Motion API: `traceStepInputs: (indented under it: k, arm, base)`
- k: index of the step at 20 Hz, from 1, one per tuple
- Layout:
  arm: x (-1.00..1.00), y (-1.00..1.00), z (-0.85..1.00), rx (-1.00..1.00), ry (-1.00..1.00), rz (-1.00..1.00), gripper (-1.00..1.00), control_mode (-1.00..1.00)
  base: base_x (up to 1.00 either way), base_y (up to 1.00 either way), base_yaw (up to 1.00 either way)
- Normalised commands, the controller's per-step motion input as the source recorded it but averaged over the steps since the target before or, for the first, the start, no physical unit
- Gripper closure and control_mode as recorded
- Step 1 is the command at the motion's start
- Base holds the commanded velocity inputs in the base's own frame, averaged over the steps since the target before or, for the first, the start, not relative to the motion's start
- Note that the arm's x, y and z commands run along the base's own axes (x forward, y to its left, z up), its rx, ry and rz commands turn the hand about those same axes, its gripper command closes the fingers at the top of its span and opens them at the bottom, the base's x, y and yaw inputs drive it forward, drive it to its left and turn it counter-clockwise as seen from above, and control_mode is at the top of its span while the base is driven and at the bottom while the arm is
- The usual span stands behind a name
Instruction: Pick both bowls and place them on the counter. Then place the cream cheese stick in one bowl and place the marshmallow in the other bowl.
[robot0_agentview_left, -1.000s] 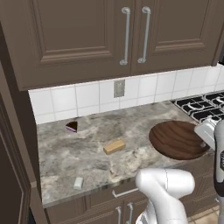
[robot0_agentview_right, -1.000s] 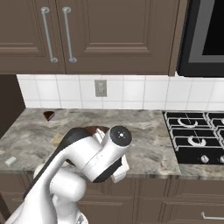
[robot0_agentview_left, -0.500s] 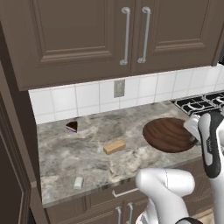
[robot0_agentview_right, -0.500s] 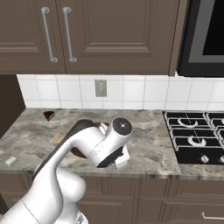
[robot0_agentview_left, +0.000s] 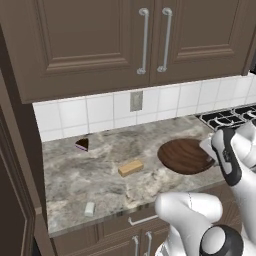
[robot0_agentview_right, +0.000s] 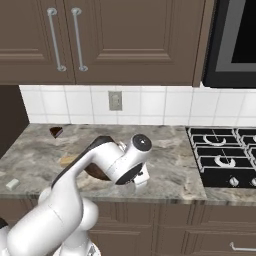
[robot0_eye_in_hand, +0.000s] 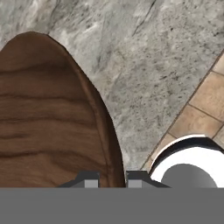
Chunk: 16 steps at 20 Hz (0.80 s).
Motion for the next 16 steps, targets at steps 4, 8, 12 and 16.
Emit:
traceStepInputs:
  k: [4,8,12,16]
  arm:
    - [0.27,0.0,-0.38,0.0,-0.01,0.0,1.0,-1.0]
    - [0.21,0.0,-0.36,0.0,-0.01,0.0,1.0,-1.0]
    - [0.16,0.0,-0.34,0.0,0.0,0.0,1.0,-1.0]
    - [0.19,0.0,-0.34,0.0,0.0,0.0,1.0,-1.0]
  base:
    - [0.0,0.0,0.0]
    - [0.0,0.0,0.0]
    - [0.0,0.0,0.0]
    - [0.0,0.0,0.0]
